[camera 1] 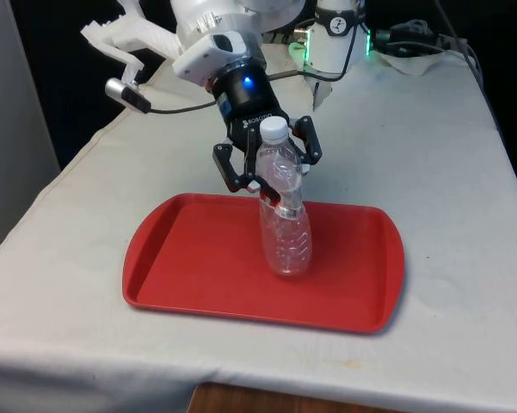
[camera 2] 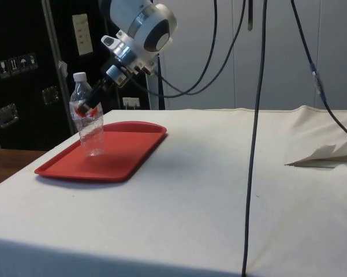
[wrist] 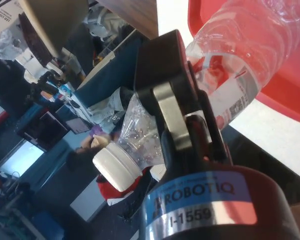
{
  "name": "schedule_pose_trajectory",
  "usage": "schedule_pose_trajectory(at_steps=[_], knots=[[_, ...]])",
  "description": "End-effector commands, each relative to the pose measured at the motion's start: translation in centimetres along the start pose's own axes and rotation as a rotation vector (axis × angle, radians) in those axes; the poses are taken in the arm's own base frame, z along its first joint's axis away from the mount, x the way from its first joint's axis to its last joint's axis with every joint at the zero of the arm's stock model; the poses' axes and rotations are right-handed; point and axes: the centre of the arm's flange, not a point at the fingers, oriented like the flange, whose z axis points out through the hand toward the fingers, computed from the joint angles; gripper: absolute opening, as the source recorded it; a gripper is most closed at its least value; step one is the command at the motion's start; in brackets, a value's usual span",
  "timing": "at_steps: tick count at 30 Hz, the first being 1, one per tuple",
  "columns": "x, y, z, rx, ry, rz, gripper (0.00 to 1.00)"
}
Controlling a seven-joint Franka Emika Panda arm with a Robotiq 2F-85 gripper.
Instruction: Place the bottle upright on the tray.
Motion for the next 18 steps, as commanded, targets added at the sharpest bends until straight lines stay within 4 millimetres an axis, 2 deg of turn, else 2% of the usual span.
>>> schedule_pose_trajectory(at_steps=[1, 18], knots=[[-0.03, 0.07, 0.06, 0.001, -0.003, 0.003, 0.00], [-0.41, 0.22, 0.75, 0.009, 0.000, 0.001, 0.00]])
